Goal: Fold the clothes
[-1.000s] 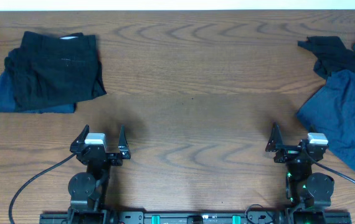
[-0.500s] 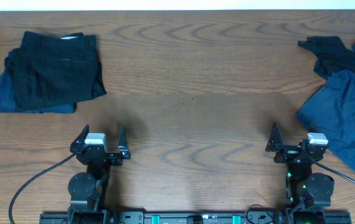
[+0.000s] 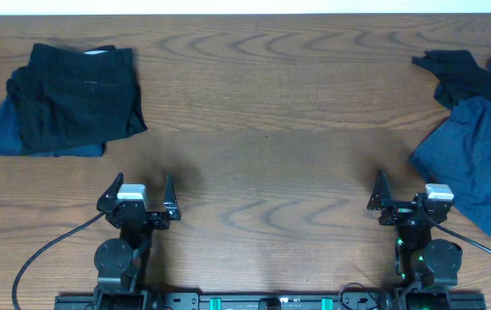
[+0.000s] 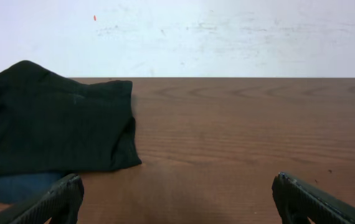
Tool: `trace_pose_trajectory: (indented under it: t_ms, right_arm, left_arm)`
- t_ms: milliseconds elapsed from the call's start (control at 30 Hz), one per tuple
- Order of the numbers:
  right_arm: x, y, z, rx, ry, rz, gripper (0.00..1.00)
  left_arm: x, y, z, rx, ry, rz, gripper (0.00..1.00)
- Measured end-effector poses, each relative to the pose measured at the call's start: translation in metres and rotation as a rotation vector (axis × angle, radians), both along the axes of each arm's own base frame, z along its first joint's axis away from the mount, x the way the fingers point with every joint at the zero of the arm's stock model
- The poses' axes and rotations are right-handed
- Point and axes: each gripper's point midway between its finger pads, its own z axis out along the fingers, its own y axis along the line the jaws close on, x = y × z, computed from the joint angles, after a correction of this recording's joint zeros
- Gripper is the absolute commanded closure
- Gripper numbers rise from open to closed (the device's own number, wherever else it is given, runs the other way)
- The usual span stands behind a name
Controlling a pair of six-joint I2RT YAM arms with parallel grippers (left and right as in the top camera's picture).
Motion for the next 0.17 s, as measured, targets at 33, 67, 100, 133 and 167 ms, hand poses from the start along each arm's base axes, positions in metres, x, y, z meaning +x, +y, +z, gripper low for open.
trace_pose_trajectory:
  t_ms: [33,67,100,133,167]
  right_arm:
    - [0.0000,0.0000,0.0000,0.000,0.000,0.000,0.01]
    - [0.0000,0.0000,-0.0001,0.000,0.000,0.000,0.01]
    - [0.0000,0.0000,-0.0001,0.000,0.000,0.000,0.01]
    - [0.0000,0.0000,-0.0001,0.000,0.000,0.000,0.01]
    - [0.0000,0.0000,-0.0001,0.000,0.000,0.000,0.01]
  left_arm:
    - [0.0000,0.0000,-0.0001,0.000,0.000,0.000,0.02]
    - [0.0000,0.0000,0.0000,0.000,0.000,0.000,0.02]
    - [0.0000,0.0000,-0.0001,0.000,0.000,0.000,0.02]
    - [0.0000,0.0000,-0.0001,0.000,0.000,0.000,0.02]
    - [0.0000,0.0000,0.0000,0.000,0.000,0.000,0.02]
